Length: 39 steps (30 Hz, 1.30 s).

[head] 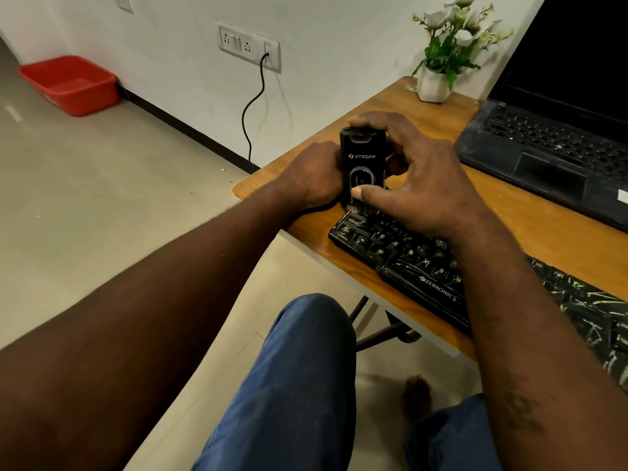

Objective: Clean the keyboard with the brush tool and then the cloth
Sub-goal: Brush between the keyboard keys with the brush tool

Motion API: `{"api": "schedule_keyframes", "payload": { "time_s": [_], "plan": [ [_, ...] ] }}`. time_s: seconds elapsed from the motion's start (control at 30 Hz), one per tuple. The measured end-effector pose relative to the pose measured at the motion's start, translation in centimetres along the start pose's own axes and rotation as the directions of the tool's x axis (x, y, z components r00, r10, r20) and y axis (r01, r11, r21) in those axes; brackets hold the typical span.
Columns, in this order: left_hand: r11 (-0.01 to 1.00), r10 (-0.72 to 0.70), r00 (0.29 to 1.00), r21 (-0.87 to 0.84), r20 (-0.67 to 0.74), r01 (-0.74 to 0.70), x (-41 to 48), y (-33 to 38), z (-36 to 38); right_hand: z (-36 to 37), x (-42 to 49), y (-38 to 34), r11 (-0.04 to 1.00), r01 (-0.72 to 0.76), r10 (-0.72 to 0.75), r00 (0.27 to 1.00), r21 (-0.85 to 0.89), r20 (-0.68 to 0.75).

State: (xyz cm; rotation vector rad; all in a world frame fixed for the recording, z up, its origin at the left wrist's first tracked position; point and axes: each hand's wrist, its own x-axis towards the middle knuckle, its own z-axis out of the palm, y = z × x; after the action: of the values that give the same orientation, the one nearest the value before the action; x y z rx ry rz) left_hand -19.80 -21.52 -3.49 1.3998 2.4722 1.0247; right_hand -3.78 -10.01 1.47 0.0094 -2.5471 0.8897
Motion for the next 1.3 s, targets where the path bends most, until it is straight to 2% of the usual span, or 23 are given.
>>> {"api": "schedule_keyframes", "payload": {
  "time_s": [0.1, 0.17, 0.2, 0.33, 0.47, 0.53, 0.6, 0.67, 0.73, 0.77, 0.8, 0.83, 0.87, 0.9, 0.97, 1.0, 1.07, 1.1, 1.17, 1.2, 1.23, 1.27, 1.3],
  "plan": [
    [0.996, -0.061, 0.998, 0.069, 0.023, 0.059, -0.6, 0.8, -0.3, 0.1, -0.2, -0.4, 1.000, 0.009, -0.011, 0.997, 0.022, 0.071],
    [0.997, -0.071, 0.997, -0.010, -0.003, 0.071, -1.5, 0.6, -0.5, 0.1, -0.3, -0.8, 0.997, 0.027, -0.036, 0.990, 0.066, 0.134],
    [0.997, -0.066, 0.998, -0.033, -0.025, 0.065, -1.3, 0.3, -0.4, 0.1, -0.4, -0.9, 0.998, 0.034, -0.041, 0.990, 0.051, 0.131],
    [0.994, -0.053, 0.999, 0.091, -0.008, 0.053, -0.8, 0.8, -0.2, 0.2, -0.6, -1.1, 0.989, -0.010, 0.008, 1.000, -0.146, -0.012],
    [0.992, -0.046, 0.998, -0.120, -0.035, 0.041, -1.7, 1.2, -0.7, 0.0, -1.6, -2.3, 0.998, -0.005, 0.009, 0.998, -0.056, 0.062],
    [1.000, -0.017, 1.000, -0.022, -0.008, 0.016, -1.2, 1.1, -0.5, -0.2, -1.4, -2.1, 0.996, -0.034, 0.033, 0.999, -0.083, -0.018],
    [0.989, -0.089, 0.996, 0.123, 0.028, 0.085, -1.1, 1.3, -0.8, 0.1, -1.2, -2.0, 0.978, -0.087, 0.070, 0.993, -0.190, -0.095],
    [0.994, 0.017, 1.000, 0.107, -0.020, -0.015, -1.3, 1.4, -0.8, 0.9, -1.3, -2.3, 0.977, -0.084, 0.074, 0.996, -0.199, -0.054],
    [0.997, 0.026, 0.993, -0.064, -0.113, -0.033, -2.2, 1.5, -1.0, 1.2, -1.4, -2.9, 0.990, -0.053, 0.056, 0.998, -0.129, 0.026],
    [0.996, 0.089, 0.985, -0.004, -0.150, -0.090, -2.1, 1.3, -1.0, 1.0, -1.3, -3.1, 0.994, -0.052, 0.056, 0.998, -0.101, 0.032],
    [0.994, 0.107, 0.987, 0.048, -0.117, -0.102, -1.9, 1.2, -0.9, 0.9, -1.1, -3.1, 0.993, -0.063, 0.064, 0.998, -0.101, 0.005],
    [0.997, 0.055, 0.998, 0.057, -0.027, -0.054, -1.7, 1.3, -0.8, 0.8, -1.0, -3.0, 0.987, -0.082, 0.077, 0.996, -0.137, -0.042],
    [0.989, -0.066, 0.998, 0.133, 0.015, 0.064, -1.3, 1.1, -0.8, 0.8, -0.9, -2.9, 0.975, -0.102, 0.086, 0.993, -0.198, -0.086],
    [0.977, -0.095, 0.995, 0.195, 0.030, 0.087, -1.5, 1.0, -0.9, 1.0, -0.9, -2.9, 0.962, -0.115, 0.092, 0.990, -0.246, -0.105],
    [0.999, -0.013, 1.000, 0.043, 0.003, 0.012, -2.0, 1.6, -1.0, 1.5, -1.3, -3.1, 0.967, -0.090, 0.082, 0.996, -0.238, -0.043],
    [0.998, 0.000, 0.997, -0.059, -0.081, -0.005, -2.3, 1.7, -1.1, 1.6, -1.4, -3.3, 0.979, -0.067, 0.071, 0.997, -0.194, 0.014],
    [0.996, 0.018, 0.986, -0.079, -0.164, -0.031, -2.6, 1.5, -1.2, 1.1, -1.5, -3.7, 0.995, -0.059, 0.063, 0.997, -0.085, 0.051],
    [0.998, 0.057, 0.988, 0.044, -0.146, -0.051, -2.1, 1.2, -1.1, 0.8, -1.4, -3.6, 0.995, -0.073, 0.074, 0.997, -0.071, 0.016],
    [0.995, -0.091, 0.995, 0.052, 0.031, 0.089, -1.6, 1.3, -0.9, 0.6, -1.3, -3.2, 0.982, -0.107, 0.095, 0.992, -0.155, -0.084],
    [0.982, -0.119, 0.992, 0.153, 0.048, 0.111, -1.6, 1.1, -0.8, 0.8, -1.4, -3.1, 0.972, -0.120, 0.101, 0.990, -0.200, -0.101],
    [0.984, -0.086, 0.995, 0.160, 0.058, 0.076, -1.7, 1.1, -0.7, 1.1, -1.6, -3.2, 0.970, -0.115, 0.100, 0.992, -0.213, -0.082],
    [0.997, -0.026, 1.000, 0.068, 0.011, 0.025, -2.2, 1.6, -1.0, 1.4, -1.8, -3.4, 0.977, -0.096, 0.091, 0.995, -0.190, -0.034],
    [0.999, 0.046, 0.993, 0.025, -0.107, -0.044, -2.4, 1.6, -1.1, 1.4, -2.0, -3.7, 0.988, -0.072, 0.077, 0.997, -0.140, 0.027]
  ]
}}
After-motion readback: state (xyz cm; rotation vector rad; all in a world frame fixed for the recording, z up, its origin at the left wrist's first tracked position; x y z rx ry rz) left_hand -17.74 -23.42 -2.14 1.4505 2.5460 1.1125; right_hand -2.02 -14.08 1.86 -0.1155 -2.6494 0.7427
